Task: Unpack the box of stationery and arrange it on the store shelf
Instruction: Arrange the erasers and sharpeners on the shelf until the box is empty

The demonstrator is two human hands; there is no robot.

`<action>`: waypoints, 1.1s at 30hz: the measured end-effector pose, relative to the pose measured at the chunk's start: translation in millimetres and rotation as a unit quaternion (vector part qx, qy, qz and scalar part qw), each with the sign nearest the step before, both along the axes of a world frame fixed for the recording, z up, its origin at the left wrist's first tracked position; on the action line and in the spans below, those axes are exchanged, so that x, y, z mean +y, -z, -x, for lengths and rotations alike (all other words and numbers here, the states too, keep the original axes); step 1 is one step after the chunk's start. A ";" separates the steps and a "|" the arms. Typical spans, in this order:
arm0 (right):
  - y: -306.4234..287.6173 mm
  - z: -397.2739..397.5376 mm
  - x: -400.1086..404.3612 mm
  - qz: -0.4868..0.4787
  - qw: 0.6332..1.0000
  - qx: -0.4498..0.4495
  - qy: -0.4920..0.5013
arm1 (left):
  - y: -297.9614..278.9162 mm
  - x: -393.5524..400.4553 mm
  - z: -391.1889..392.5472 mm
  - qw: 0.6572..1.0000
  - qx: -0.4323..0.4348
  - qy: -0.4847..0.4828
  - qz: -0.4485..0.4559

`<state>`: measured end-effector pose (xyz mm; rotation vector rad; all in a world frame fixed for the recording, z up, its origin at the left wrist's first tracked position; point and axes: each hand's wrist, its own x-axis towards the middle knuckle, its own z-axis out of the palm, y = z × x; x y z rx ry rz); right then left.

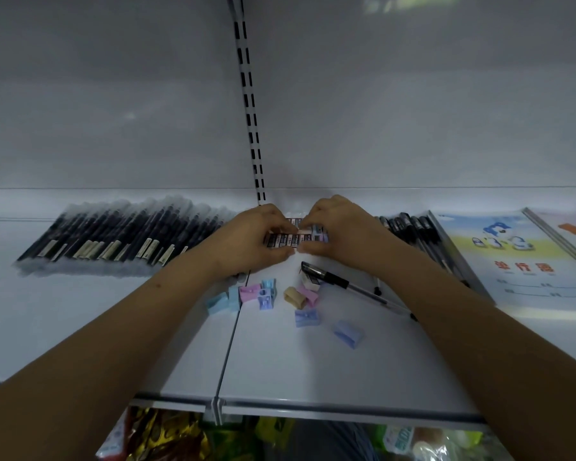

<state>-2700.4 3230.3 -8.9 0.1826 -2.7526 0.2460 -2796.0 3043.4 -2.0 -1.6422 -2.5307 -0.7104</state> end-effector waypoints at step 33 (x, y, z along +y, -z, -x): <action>-28.5 -32.1 -5.5 0.231 0.972 -0.024 0.034 | -19.8 -20.4 -46.7 0.986 -0.145 -0.083 -0.003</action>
